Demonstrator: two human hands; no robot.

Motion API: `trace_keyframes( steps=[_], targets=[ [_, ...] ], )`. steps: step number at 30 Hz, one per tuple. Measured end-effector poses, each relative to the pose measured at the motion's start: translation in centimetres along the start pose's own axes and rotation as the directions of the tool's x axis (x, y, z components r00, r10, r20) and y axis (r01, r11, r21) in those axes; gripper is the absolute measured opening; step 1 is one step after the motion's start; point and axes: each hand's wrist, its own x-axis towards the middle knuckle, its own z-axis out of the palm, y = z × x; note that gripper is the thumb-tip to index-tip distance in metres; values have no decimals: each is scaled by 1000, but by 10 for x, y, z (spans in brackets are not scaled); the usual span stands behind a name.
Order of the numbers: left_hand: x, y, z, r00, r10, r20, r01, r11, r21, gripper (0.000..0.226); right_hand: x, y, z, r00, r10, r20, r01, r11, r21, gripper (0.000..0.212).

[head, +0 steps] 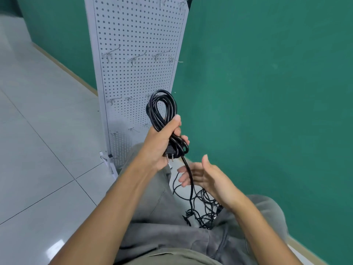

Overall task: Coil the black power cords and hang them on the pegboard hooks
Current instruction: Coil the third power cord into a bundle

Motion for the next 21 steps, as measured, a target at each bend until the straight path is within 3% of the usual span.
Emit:
trace_keyframes(
  steps=[3, 6, 10, 14, 19, 21],
  targets=[
    [7, 7, -8, 989, 43, -138, -53, 996, -66, 23, -5, 4, -4, 999, 19, -34, -21, 997, -70, 46],
    [13, 7, -15, 953, 83, -290, -88, 996, -7, 22, -8, 5, -4, 997, 11, -78, -27, 979, -200, 16],
    [17, -4, -22, 910, 152, -386, -81, 978, 193, 25, -13, -9, 2, 987, -93, -133, 22, 890, -455, 25],
    [18, -18, -21, 930, 193, -314, -61, 921, 384, 31, -16, -34, 5, 969, -210, -126, 104, 818, -566, 32],
    [9, -31, -4, 986, 161, -42, -109, 818, 564, 28, -15, -65, 5, 921, -355, -159, 196, 775, -601, 27],
    [4, -35, 5, 993, 106, 58, -121, 825, 552, 28, -12, -76, 3, 896, -393, -208, 198, 772, -604, 30]
  ],
)
